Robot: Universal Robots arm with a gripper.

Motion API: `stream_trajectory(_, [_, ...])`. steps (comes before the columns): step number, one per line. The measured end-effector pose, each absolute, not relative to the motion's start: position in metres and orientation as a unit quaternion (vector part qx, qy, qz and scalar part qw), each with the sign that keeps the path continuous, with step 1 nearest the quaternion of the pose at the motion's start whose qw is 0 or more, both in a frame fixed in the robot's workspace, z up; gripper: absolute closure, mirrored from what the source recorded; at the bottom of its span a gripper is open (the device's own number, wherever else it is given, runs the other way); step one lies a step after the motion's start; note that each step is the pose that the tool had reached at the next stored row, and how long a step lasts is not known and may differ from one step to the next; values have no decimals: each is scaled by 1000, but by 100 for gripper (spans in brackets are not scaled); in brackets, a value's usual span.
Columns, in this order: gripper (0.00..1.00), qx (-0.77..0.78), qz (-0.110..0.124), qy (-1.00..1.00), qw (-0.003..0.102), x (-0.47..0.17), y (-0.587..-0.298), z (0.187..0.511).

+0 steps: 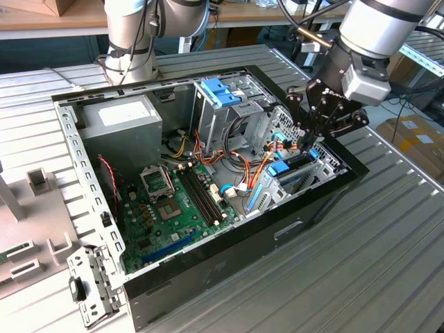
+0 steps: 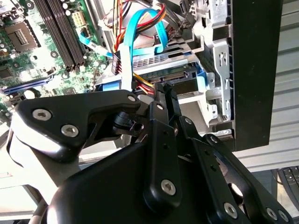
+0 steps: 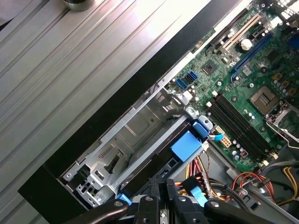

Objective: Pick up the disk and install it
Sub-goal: 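Insert the first disk wire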

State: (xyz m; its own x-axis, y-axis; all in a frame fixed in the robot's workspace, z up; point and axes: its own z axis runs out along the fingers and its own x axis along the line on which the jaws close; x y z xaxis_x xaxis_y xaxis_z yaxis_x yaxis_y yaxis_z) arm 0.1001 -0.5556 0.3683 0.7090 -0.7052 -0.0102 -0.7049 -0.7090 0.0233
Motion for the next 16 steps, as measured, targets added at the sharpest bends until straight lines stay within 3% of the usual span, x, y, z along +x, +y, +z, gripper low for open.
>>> stream_trajectory(16, [83, 880, -10, -475, 8, 100, -556, 364])
